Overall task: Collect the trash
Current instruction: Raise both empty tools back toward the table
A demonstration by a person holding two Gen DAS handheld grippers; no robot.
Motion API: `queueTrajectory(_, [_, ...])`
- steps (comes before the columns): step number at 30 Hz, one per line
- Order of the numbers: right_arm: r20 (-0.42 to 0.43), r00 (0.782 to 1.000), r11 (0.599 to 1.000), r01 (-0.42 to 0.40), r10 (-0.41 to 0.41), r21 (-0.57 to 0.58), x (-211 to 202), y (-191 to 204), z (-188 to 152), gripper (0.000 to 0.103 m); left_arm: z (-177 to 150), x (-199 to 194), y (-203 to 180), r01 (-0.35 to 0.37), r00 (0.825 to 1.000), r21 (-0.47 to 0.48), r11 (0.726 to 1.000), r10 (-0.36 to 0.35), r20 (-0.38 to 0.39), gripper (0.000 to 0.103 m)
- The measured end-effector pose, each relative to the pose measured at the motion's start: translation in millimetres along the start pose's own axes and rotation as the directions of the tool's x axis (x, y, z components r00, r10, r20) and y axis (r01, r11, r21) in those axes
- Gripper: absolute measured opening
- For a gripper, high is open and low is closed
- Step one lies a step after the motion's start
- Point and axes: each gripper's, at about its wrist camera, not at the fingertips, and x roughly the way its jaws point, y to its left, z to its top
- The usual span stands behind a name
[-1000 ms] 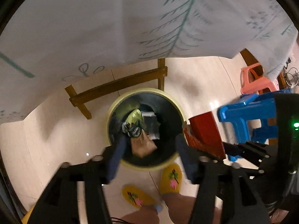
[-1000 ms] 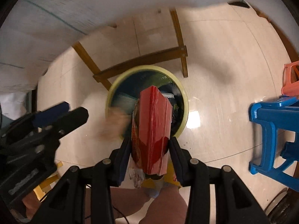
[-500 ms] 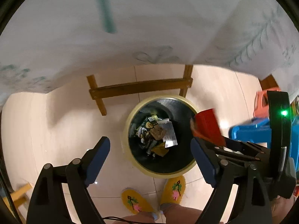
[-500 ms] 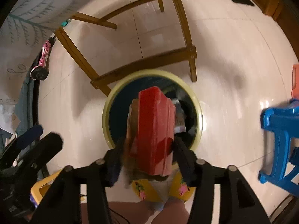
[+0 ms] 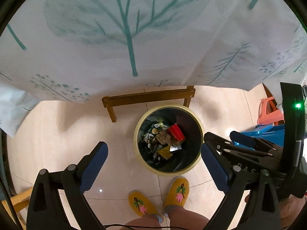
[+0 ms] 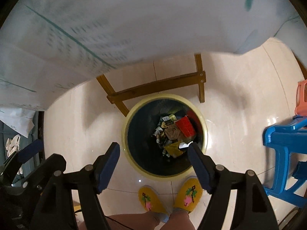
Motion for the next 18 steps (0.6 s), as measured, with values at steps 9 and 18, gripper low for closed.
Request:
queueTrajectory(9, [0.022, 1.000, 1.000, 0.017, -0.017, 0.024, -72.5, 7.3, -6.7, 0.074, 9.8, -64.8, -4.3, 0.011, 1.000, 0.032, 0.999, -0.011, -0.001, 0.097])
queueTrajectory(18, [0.075, 0.997, 1.000, 0.014, -0.015, 0.017, -170.7, 25.8, -7.0, 0.074, 26.5, -156.2, -11.3, 0.021, 0.999, 0.069, 0.997, -0.024, 0.045, 0.097])
